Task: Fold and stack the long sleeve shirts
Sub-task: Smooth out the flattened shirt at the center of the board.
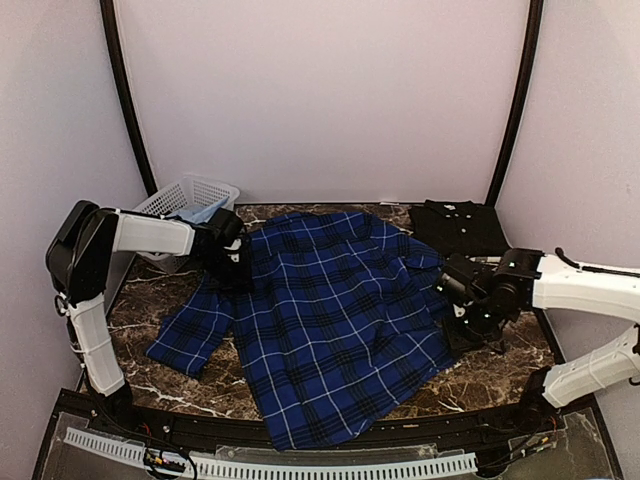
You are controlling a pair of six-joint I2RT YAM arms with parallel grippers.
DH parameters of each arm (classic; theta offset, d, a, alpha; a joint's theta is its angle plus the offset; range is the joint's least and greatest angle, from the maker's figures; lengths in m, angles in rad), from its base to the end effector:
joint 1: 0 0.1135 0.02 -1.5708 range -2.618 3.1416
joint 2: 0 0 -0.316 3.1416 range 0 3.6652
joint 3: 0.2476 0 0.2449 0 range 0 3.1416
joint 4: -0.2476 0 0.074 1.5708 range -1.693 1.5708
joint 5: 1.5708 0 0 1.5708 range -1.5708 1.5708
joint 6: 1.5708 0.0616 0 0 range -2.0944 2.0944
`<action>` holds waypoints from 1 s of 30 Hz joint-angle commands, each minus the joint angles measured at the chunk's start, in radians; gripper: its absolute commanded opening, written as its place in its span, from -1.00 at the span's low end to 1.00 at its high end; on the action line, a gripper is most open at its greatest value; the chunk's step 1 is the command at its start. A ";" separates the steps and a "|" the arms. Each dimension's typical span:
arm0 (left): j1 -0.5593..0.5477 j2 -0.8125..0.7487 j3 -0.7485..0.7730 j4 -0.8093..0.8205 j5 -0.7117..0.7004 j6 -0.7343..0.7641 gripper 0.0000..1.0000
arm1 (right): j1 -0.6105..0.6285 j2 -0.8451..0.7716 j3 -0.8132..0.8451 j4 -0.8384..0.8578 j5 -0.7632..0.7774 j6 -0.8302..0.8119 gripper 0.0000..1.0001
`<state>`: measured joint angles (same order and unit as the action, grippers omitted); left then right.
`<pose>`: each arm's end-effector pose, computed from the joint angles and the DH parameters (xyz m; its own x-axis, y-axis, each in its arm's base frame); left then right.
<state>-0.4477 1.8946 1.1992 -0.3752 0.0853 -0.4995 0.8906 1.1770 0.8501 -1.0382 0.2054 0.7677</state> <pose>0.3639 -0.1806 0.1882 -0.9186 -0.0883 -0.3852 0.0321 0.9548 -0.2954 0.1169 0.1245 0.2544 -0.9534 -0.0975 -0.2856 -0.1012 0.9949 -0.0018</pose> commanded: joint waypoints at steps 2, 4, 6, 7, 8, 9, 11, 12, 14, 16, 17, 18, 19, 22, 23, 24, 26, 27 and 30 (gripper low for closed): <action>0.006 0.019 0.023 -0.024 -0.025 0.013 -0.24 | -0.013 0.077 -0.103 0.007 -0.088 -0.044 -1.00; 0.007 0.021 0.027 -0.026 -0.031 0.015 -0.25 | -0.010 0.088 -0.139 0.010 -0.086 -0.029 -1.00; 0.009 0.023 0.030 -0.028 -0.031 0.018 -0.24 | -0.009 0.086 -0.143 0.005 -0.077 -0.017 -1.00; 0.009 0.025 0.033 -0.030 -0.031 0.020 -0.24 | -0.010 0.085 -0.141 0.006 -0.067 -0.010 -1.00; 0.011 0.027 0.035 -0.031 -0.032 0.020 -0.25 | -0.009 0.095 -0.136 -0.001 -0.057 -0.007 -1.00; 0.012 0.029 0.039 -0.034 -0.033 0.022 -0.24 | -0.009 0.107 -0.133 -0.009 -0.057 -0.006 -1.00; 0.017 0.031 0.044 -0.036 -0.036 0.024 -0.24 | -0.009 0.128 -0.132 -0.015 -0.063 -0.010 -1.00; 0.020 0.031 0.046 -0.038 -0.035 0.025 -0.25 | -0.009 0.129 -0.126 -0.018 -0.060 -0.010 -0.96; 0.022 0.032 0.053 -0.043 -0.033 0.027 -0.24 | -0.009 0.122 -0.097 -0.035 -0.033 -0.009 -0.79; 0.023 0.030 0.065 -0.051 -0.022 0.039 -0.25 | -0.009 0.096 -0.040 -0.054 0.001 -0.003 -0.55; 0.023 0.024 0.073 -0.050 -0.013 0.041 -0.24 | -0.009 0.081 -0.011 -0.054 0.012 -0.002 -0.38; 0.022 0.019 0.076 -0.047 0.005 0.047 -0.23 | -0.009 0.064 0.015 -0.048 0.019 -0.001 -0.24; 0.021 0.005 0.082 -0.046 0.012 0.049 -0.19 | -0.009 0.050 0.040 -0.037 0.025 -0.002 -0.14; 0.020 -0.043 0.096 -0.047 0.051 0.054 -0.14 | -0.008 0.029 0.107 0.029 0.020 -0.036 0.05; 0.020 -0.055 0.096 -0.048 0.064 0.052 -0.11 | -0.009 0.023 0.119 0.083 0.013 -0.044 0.09; 0.020 -0.079 0.096 -0.054 0.070 0.047 -0.11 | -0.009 0.020 0.124 0.130 0.001 -0.055 0.14; 0.019 -0.125 0.084 -0.066 0.071 0.031 -0.09 | -0.008 0.020 0.121 0.260 -0.038 -0.070 0.17; 0.018 -0.142 0.075 -0.069 0.063 0.025 -0.08 | -0.008 0.027 0.116 0.321 -0.065 -0.075 0.18; 0.018 -0.246 -0.002 -0.081 0.029 -0.028 -0.07 | -0.009 0.083 0.116 0.488 -0.109 -0.086 0.17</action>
<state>-0.4316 1.8153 1.2594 -0.4141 0.1307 -0.4747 0.8814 1.2079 0.9577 -0.8272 0.1646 0.7113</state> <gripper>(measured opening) 0.462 0.594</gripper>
